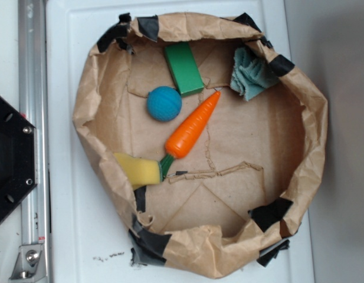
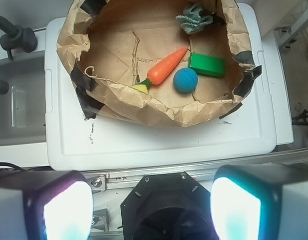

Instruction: Grab the blue cloth.

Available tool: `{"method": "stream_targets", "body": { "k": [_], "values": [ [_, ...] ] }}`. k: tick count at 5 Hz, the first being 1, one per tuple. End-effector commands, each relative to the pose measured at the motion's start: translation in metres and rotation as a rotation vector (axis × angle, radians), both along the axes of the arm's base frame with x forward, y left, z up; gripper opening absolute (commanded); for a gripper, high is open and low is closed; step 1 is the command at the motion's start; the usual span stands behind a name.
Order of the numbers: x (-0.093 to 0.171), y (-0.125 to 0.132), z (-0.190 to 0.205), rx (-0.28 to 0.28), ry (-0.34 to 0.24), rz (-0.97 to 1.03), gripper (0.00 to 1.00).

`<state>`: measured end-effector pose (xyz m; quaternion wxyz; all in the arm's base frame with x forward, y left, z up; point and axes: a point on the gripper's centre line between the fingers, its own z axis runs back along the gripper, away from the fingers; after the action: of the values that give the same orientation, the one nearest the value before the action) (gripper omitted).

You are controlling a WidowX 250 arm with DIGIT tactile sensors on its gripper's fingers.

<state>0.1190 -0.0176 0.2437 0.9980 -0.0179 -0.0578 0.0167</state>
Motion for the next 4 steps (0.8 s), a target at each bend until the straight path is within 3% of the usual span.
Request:
{"method": "stream_targets", "body": {
  "k": [1, 2, 3, 4],
  "values": [
    [0.000, 0.000, 0.000, 0.000, 0.000, 0.000, 1.00],
    [0.050, -0.003, -0.031, 0.009, -0.062, 0.086, 1.00],
    [0.098, 0.004, -0.055, 0.096, -0.131, 0.213, 1.00],
    [0.126, 0.015, -0.083, 0.106, -0.194, 0.289, 1.00]
  ]
}}
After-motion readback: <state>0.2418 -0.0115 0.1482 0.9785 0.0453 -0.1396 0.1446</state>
